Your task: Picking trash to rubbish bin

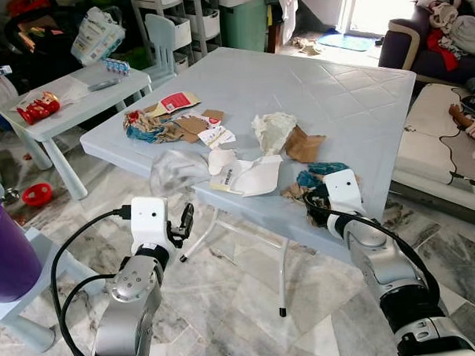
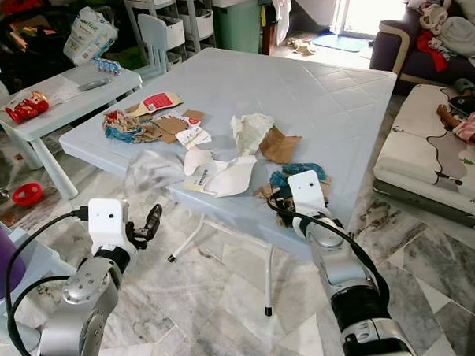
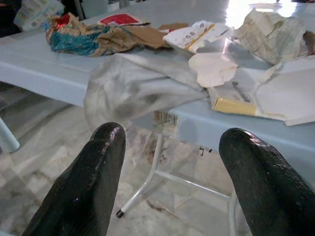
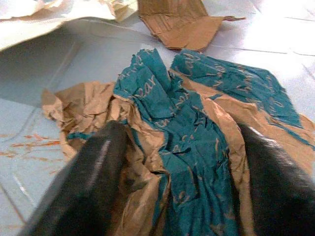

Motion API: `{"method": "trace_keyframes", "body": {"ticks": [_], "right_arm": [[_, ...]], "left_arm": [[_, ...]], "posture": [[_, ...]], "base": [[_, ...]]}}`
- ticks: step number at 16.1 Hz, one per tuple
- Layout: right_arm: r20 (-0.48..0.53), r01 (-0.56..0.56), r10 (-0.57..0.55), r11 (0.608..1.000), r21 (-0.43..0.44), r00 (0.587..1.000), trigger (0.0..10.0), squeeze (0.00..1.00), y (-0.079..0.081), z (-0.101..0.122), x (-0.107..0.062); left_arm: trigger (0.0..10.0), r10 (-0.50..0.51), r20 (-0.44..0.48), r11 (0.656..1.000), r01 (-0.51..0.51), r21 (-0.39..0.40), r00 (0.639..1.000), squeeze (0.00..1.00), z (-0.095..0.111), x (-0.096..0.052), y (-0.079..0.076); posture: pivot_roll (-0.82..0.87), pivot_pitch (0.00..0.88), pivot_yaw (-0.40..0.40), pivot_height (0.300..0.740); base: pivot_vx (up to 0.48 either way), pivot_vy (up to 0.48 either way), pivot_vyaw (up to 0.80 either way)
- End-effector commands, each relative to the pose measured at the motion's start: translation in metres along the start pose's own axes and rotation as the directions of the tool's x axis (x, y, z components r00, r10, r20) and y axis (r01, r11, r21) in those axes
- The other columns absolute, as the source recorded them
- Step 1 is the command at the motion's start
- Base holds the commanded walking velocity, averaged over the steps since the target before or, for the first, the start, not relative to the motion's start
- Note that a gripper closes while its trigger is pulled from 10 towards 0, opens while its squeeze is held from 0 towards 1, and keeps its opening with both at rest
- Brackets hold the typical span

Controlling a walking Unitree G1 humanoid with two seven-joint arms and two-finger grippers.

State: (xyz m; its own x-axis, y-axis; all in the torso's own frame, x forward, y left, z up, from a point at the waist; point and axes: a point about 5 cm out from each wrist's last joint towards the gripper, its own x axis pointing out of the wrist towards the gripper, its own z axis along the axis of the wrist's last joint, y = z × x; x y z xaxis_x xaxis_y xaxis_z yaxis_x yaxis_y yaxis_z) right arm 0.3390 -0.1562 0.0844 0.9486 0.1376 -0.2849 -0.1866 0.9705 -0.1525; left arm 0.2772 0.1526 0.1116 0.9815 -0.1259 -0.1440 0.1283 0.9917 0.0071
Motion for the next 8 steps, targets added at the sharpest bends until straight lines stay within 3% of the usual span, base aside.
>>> {"method": "trace_keyframes", "body": {"ticks": [1,8], "right_arm": [[-0.037,-0.008,0.009,1.0,0.017,0.999,0.0,0.0,0.0029,-0.0068,0.0011],[0.02,0.016,-0.016,0.999,0.043,1.0,0.0,0.0,0.0056,-0.0032,-0.0012]], "left_arm": [[10.0,-0.008,0.035,1.0,0.008,0.001,0.999,0.0,0.0092,0.0011,0.0016],[10.0,-0.039,0.085,0.999,0.039,0.004,0.996,0.0,0.0173,0.0024,-0.0007]], "posture": [[0.08,0.0,0.024,0.74],[0.09,0.0,0.026,0.74]], "base": [[0.0,0.0,0.0],[0.0,0.0,0.0]]}}
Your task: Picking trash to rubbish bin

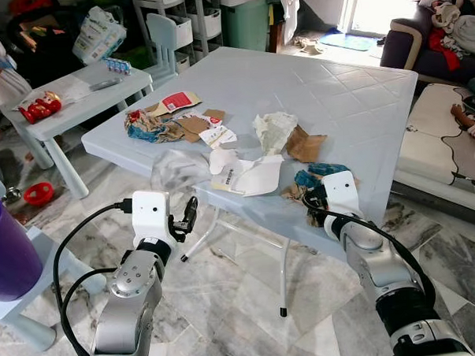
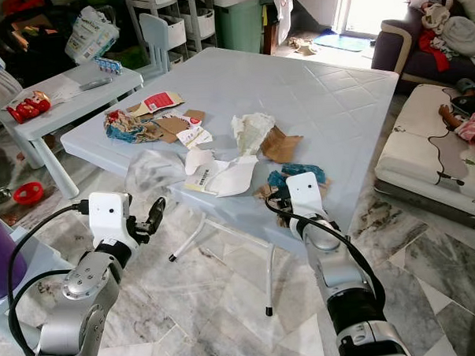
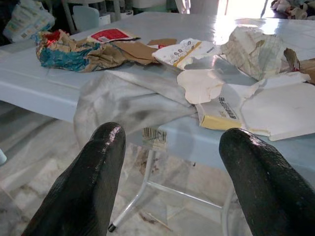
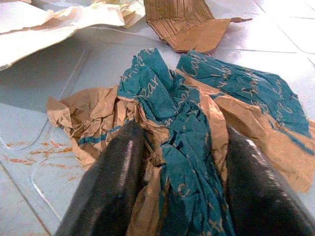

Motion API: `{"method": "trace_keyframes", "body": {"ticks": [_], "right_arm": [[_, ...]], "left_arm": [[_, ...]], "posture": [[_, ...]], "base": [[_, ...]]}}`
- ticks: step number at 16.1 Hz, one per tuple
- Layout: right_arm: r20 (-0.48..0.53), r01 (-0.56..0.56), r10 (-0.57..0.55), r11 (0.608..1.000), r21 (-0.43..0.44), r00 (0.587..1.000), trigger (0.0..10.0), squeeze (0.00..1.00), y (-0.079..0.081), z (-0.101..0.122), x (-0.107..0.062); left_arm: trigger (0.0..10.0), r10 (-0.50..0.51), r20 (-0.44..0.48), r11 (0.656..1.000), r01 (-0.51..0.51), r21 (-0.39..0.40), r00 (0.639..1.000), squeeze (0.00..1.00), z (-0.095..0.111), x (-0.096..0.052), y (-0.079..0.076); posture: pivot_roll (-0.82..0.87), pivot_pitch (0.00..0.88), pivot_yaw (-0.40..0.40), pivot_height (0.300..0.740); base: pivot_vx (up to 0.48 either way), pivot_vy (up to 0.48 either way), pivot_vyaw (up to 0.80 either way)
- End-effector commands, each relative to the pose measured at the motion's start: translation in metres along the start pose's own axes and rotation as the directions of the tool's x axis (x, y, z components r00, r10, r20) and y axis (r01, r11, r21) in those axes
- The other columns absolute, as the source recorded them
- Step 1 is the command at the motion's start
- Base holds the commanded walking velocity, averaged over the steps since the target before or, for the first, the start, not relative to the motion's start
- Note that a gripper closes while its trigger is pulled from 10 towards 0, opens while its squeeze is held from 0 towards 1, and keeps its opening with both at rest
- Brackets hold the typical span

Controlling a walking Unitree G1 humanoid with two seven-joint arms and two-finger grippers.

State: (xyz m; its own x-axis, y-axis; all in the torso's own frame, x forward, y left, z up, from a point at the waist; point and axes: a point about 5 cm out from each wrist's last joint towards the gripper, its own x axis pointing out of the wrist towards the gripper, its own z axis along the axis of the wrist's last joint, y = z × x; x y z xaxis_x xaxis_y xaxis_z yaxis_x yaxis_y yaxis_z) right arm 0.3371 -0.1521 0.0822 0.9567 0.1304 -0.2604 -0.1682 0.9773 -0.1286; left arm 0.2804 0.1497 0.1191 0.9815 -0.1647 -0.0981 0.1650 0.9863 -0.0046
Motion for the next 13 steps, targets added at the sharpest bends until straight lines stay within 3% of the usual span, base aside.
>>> {"method": "trace_keyframes", "body": {"ticks": [1,7,13], "right_arm": [[0.0,0.004,-0.004,1.0,0.015,1.0,0.0,0.0,0.001,-0.001,-0.001],[0.032,-0.006,0.005,1.0,0.027,0.999,0.0,0.0,0.008,-0.001,-0.004],[0.103,0.01,-0.012,1.0,0.02,0.995,0.0,0.0,0.009,0.012,-0.008]], "left_arm": [[10.0,0.0,0.038,1.0,0.0,0.012,0.999,0.0,0.009,0.001,0.002],[10.0,0.015,0.054,1.0,-0.016,0.022,0.998,0.0,0.013,0.003,0.005],[10.0,0.103,0.086,0.995,-0.104,0.003,0.991,0.0,0.018,0.004,0.012]], "posture": [[0.09,0.0,0.029,0.74],[0.11,0.0,0.026,0.74],[0.07,0.0,0.023,0.74]], "base": [[0.0,0.0,0.0],[0.0,0.0,0.0],[0.0,0.0,0.0]]}}
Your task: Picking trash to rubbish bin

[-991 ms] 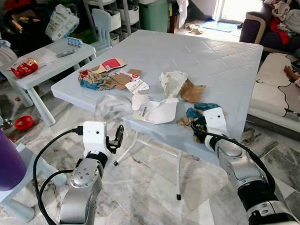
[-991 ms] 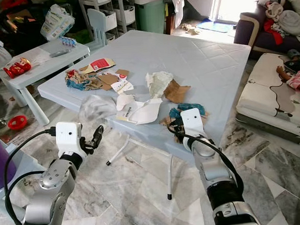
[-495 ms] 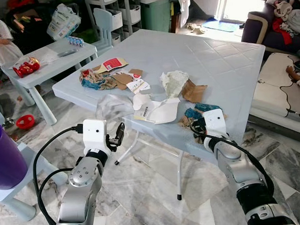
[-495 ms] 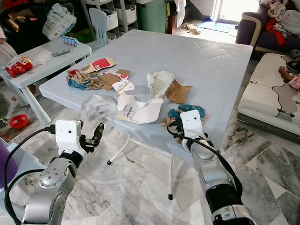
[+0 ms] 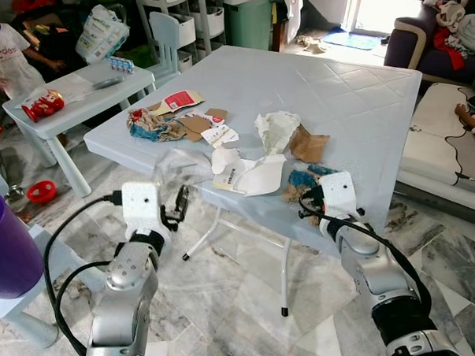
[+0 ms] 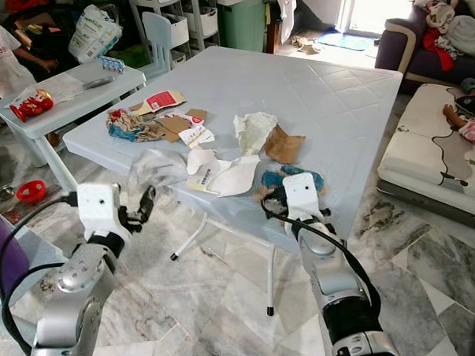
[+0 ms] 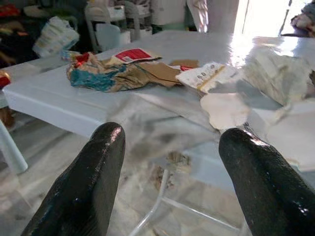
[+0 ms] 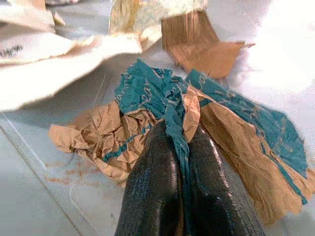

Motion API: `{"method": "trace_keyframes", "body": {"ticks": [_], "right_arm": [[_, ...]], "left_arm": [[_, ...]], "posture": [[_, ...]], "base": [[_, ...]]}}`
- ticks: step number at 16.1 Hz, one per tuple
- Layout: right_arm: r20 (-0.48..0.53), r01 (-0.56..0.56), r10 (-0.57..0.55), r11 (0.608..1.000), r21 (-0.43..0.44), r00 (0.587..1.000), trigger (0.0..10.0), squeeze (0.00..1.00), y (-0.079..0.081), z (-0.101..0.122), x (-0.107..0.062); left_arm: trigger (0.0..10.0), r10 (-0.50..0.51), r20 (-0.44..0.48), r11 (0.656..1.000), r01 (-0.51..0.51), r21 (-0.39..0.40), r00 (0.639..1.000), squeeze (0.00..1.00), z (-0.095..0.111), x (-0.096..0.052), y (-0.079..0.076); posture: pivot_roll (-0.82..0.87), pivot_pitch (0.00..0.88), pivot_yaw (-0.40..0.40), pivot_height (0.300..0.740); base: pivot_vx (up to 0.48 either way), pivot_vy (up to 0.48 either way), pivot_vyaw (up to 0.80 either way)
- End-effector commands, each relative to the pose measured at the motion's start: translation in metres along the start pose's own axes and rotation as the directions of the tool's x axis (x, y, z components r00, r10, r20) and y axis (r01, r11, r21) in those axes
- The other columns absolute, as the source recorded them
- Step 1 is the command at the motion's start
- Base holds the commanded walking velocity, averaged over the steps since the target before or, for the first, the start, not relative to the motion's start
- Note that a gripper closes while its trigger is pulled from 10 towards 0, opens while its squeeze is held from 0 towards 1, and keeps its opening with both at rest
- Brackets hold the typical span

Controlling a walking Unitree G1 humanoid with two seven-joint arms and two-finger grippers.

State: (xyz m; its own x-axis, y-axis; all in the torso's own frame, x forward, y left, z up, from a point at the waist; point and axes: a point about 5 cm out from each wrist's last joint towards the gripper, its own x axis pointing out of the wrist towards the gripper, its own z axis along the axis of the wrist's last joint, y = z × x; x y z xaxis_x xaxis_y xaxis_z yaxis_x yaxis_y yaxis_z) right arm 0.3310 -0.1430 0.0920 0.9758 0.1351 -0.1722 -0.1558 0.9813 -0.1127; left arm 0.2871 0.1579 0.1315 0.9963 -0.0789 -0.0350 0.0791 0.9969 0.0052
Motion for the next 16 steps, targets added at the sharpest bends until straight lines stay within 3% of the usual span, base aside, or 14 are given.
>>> {"method": "trace_keyframes", "body": {"ticks": [1,6,10,16], "right_arm": [[0.061,0.027,-0.027,1.0,-0.006,0.998,0.0,0.0,-0.003,0.009,-0.004],[0.22,0.109,-0.095,0.993,-0.05,0.971,0.0,0.0,-0.013,0.035,-0.017],[0.344,0.124,-0.078,0.986,-0.113,0.936,0.0,0.0,-0.019,0.065,-0.027],[0.346,0.085,-0.063,0.995,-0.048,0.936,0.0,0.0,-0.018,0.078,-0.038]], "left_arm": [[10.0,0.013,0.034,1.0,-0.013,-0.002,0.999,0.0,0.006,0.001,0.0],[10.0,-0.032,0.051,0.999,0.034,-0.039,0.998,0.0,0.007,0.005,-0.011],[10.0,-0.116,0.097,0.989,0.123,-0.078,0.989,0.0,0.015,0.016,-0.033],[10.0,-0.133,0.095,0.976,0.147,-0.161,0.987,0.0,0.016,0.019,-0.043]], "posture": [[0.07,0.0,0.021,0.74],[0.03,0.0,0.011,0.74],[0.0,0.0,-0.004,0.74],[-0.02,0.0,-0.01,0.74]], "base": [[0.0,0.0,0.0],[0.0,0.0,0.0],[0.0,0.0,0.0],[0.0,0.0,0.0]]}}
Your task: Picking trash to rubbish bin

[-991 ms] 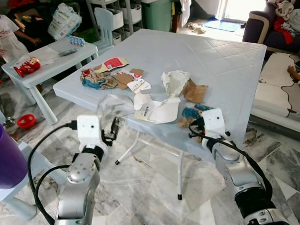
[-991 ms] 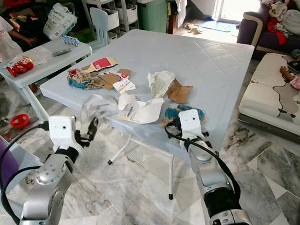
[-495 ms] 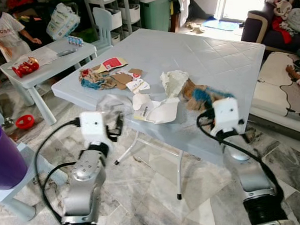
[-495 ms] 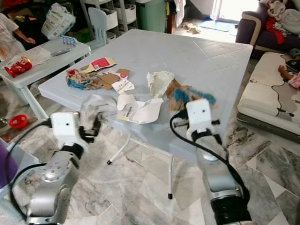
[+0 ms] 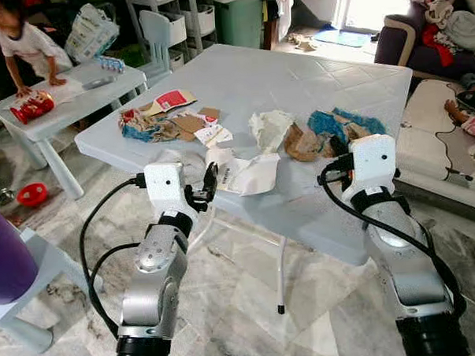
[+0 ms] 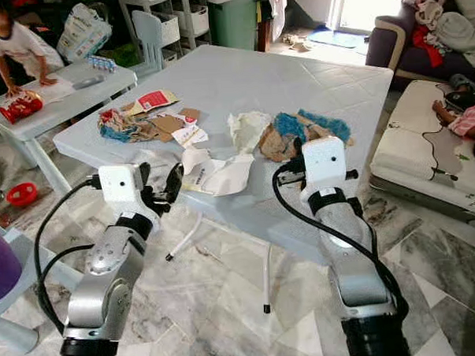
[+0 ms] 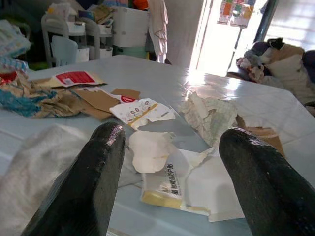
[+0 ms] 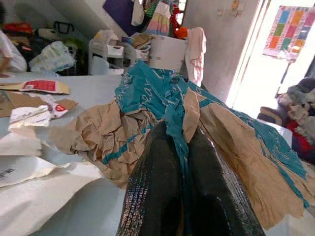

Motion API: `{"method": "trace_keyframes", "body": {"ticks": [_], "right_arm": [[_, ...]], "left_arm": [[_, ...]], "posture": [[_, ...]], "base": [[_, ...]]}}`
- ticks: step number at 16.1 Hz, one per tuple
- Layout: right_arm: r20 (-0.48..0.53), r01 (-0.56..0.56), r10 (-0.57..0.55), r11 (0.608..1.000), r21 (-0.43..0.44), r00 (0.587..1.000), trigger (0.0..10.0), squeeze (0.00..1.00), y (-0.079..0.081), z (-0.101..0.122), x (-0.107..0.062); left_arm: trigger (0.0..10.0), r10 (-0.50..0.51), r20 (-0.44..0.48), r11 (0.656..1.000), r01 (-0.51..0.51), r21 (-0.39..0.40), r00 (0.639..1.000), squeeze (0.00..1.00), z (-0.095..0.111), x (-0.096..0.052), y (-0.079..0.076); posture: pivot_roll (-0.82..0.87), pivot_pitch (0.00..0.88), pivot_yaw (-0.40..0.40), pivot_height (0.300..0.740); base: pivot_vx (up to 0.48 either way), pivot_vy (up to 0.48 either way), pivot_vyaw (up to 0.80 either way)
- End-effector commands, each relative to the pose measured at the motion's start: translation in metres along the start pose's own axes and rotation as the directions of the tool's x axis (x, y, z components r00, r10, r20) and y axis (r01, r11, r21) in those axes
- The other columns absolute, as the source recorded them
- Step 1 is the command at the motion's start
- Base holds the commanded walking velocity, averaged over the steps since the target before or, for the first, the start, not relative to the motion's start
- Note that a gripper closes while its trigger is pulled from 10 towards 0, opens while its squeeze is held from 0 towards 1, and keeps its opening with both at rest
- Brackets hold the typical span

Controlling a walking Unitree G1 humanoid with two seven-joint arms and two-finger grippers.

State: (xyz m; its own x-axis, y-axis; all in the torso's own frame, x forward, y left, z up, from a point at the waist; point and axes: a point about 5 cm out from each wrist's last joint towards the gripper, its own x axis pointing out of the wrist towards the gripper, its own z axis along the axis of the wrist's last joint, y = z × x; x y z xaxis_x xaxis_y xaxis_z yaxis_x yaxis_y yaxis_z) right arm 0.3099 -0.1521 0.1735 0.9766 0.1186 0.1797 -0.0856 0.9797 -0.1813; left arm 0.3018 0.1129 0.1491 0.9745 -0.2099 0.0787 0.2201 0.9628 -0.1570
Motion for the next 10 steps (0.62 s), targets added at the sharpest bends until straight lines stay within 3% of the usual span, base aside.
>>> {"method": "trace_keyframes", "body": {"ticks": [1,3,10], "right_arm": [[0.003,0.005,-0.005,1.0,0.003,1.0,0.0,0.0,-0.0039,0.0031,-0.003],[0.002,0.003,-0.003,1.0,-0.001,1.0,0.0,0.0,-0.0052,0.0047,-0.0042],[-0.011,-0.01,0.01,1.0,-0.01,1.0,0.0,0.0,-0.0053,0.0072,-0.0075]], "left_arm": [[10.0,-0.002,-0.024,1.0,0.001,-0.006,1.0,0.0,-0.005,0.0013,-0.0006],[10.0,-0.013,-0.023,1.0,0.013,-0.014,1.0,0.0,-0.006,0.0029,-0.004],[10.0,0.005,-0.031,1.0,-0.005,-0.017,1.0,0.0,-0.0071,0.0054,0.0007]], "posture": [[-0.03,0.0,-0.011,0.74],[-0.04,0.0,-0.014,0.74],[-0.05,0.0,-0.01,0.74]], "base": [[0.0,0.0,0.0],[0.0,0.0,0.0],[0.271,0.0,0.0]]}}
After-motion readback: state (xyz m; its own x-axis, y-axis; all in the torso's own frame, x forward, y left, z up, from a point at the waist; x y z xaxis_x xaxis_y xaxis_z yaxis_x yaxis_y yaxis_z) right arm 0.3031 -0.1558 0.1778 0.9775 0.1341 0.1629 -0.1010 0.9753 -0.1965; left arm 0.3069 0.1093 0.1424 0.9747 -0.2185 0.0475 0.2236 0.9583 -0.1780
